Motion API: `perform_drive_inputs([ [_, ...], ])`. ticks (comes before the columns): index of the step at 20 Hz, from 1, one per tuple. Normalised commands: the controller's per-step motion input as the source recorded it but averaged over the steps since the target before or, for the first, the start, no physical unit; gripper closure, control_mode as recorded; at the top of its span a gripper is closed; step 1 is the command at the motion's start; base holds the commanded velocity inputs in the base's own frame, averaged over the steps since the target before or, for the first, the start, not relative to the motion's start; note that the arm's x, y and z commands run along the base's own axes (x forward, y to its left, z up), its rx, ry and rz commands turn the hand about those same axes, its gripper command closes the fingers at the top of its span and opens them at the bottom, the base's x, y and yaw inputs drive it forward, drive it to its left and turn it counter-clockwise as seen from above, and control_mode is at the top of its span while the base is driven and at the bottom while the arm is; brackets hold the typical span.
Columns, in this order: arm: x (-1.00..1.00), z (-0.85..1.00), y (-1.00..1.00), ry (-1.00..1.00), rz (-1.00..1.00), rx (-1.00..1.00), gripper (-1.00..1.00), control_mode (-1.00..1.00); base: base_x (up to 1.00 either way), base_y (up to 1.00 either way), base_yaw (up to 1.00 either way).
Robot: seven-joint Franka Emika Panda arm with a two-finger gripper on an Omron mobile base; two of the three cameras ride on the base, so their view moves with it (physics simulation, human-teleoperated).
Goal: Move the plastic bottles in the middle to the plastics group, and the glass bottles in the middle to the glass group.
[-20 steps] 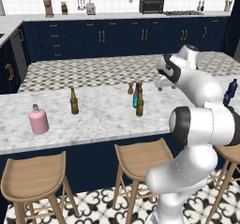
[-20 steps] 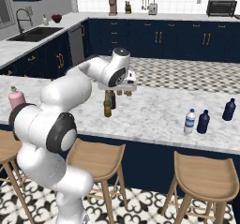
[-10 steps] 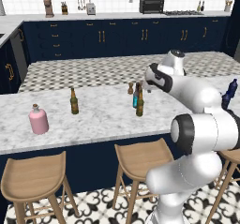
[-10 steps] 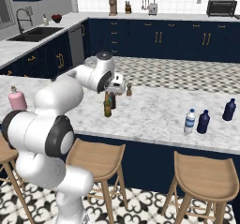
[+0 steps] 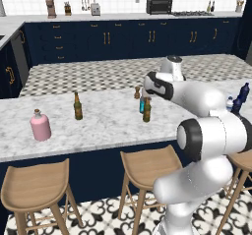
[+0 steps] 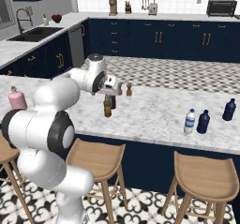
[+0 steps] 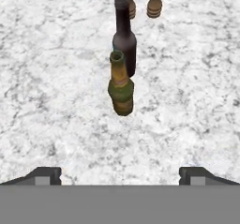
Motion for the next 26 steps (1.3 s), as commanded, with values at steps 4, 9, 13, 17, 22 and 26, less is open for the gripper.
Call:
perform_drive_inputs([
  [4, 0.14, -0.07, 0.09, -0.02, 0.02, 0.0, -1.0, -1.0, 0.0, 0.0, 0.0],
  [9, 0.55, -0.18, 0.08, -0.02, 0.0, -0.01, -1.0, -1.0, 0.0, 0.0, 0.0],
  [13, 0.56, -0.25, 0.14, -0.01, 0.0, 0.0, -1.0, -1.0, 0.0, 0.0, 0.0],
  [17, 0.09, -0.28, 0.0, -0.06, 0.0, 0.0, -1.0, -1.0, 0.0, 0.0, 0.0],
  [22, 0.09, -0.15, -0.02, -0.01, 0.0, -0.01, -1.0, -1.0, 0.0, 0.0, 0.0],
  [26, 0.0, -0.03, -0.21, 0.0, 0.02, 0.0, -1.0, -1.0, 0.0, 0.0, 0.0],
])
